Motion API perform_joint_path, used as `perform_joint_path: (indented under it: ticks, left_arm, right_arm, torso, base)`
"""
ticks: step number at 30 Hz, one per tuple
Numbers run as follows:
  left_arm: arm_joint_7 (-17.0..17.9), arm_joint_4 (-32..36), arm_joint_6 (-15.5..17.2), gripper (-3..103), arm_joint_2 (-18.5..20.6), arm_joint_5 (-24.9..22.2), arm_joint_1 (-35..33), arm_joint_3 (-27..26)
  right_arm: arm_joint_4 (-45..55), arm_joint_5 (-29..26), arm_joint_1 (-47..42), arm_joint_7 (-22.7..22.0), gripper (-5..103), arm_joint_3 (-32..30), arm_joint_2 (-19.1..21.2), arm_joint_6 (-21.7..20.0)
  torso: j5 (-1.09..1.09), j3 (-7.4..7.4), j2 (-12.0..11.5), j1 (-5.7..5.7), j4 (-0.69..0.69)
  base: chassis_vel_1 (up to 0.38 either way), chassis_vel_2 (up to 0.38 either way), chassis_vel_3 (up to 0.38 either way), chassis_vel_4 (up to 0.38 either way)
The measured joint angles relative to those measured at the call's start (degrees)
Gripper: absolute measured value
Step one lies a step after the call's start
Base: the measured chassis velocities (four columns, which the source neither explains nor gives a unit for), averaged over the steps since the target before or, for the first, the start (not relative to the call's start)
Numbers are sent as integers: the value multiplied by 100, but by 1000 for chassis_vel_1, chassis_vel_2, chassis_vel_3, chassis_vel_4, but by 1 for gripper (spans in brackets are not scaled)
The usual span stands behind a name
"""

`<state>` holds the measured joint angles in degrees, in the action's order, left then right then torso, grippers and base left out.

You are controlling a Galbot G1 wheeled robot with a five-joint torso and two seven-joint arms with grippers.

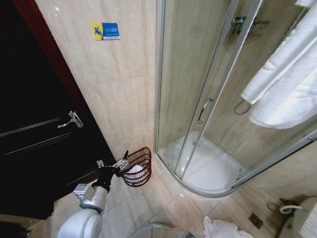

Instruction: Discard the used towel into the hamper.

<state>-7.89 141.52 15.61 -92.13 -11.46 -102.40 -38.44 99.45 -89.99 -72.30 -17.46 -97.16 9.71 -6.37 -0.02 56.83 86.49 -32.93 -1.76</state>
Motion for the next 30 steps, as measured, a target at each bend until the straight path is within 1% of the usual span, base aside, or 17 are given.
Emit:
perform_joint_path:
  ticks: [4,5,6,9,10,11,13,14,16,17,18,20,23,24,25,28,30]
  left_arm:
    - [0,0,0,100,0,0,0,0]
    - [0,0,0,100,0,0,0,0]
    - [0,0,0,100,0,0,0,0]
    - [0,0,0,100,-1,0,0,0]
    - [0,0,0,100,-1,0,0,0]
    - [0,0,0,100,0,1,0,0]
    - [0,0,0,100,0,0,0,0]
    - [0,0,0,100,0,0,0,0]
    - [0,0,0,100,0,0,0,0]
    - [0,0,0,100,-1,0,0,0]
    - [0,0,0,100,-1,0,0,0]
    - [0,0,0,100,-1,0,0,0]
    - [0,0,0,100,0,0,0,0]
    - [0,0,0,100,0,0,0,0]
    - [0,0,0,100,0,0,0,0]
    - [0,0,0,100,0,1,0,0]
    - [0,0,0,100,-1,0,0,0]
  right_arm:
    - [258,21,155,35,8,2,-263,-47]
    - [424,28,211,47,8,1,-406,-66]
    - [424,28,211,47,8,1,-406,-66]
    - [863,159,192,74,8,-29,-829,-71]
    - [863,159,192,74,8,-29,-829,-71]
    - [981,216,153,92,8,-51,-953,-71]
    - [1309,514,-89,156,8,-150,-1424,-32]
    - [1309,514,-89,156,8,-150,-1424,-32]
    - [1540,714,-217,183,8,-161,-1765,-27]
    - [1789,824,-335,181,8,-159,-2092,-30]
    - [1933,847,-393,170,8,-144,-2255,-37]
    - [1963,851,-406,167,8,-140,-2286,-38]
    - [2494,1007,-624,138,8,-42,-2889,-82]
    - [2590,1073,-667,139,8,-11,-3027,-83]
    - [2590,1073,-667,139,8,-11,-3027,-83]
    - [3041,1227,-978,180,8,2,-3710,-57]
    - [3086,1240,-1017,191,8,-5,-3779,-50]
  torso:
    - [2,0,0,0,0]
    - [1,0,0,0,0]
    - [1,0,0,0,0]
    - [1,0,0,0,-1]
    - [1,0,0,0,-1]
    - [1,0,0,0,0]
    - [0,0,0,0,-1]
    - [0,0,0,0,-1]
    - [3,0,0,0,-1]
    - [3,0,0,0,0]
    - [4,0,0,0,1]
    - [5,0,0,0,1]
    - [4,1,0,-1,-1]
    - [1,1,0,-1,-1]
    - [1,1,0,-1,-1]
    - [0,1,0,-1,0]
    - [0,0,0,-1,0]
  base:
    - [0,0,0,0]
    - [0,0,0,0]
    - [0,0,0,0]
    - [0,0,0,0]
    - [0,0,0,0]
    - [0,0,0,0]
    - [0,0,0,0]
    - [0,0,0,0]
    - [0,0,0,0]
    - [0,0,0,0]
    - [0,0,0,0]
    - [0,0,0,0]
    - [0,0,0,0]
    - [0,0,0,0]
    - [0,0,0,0]
    - [0,0,0,0]
    - [0,0,0,0]
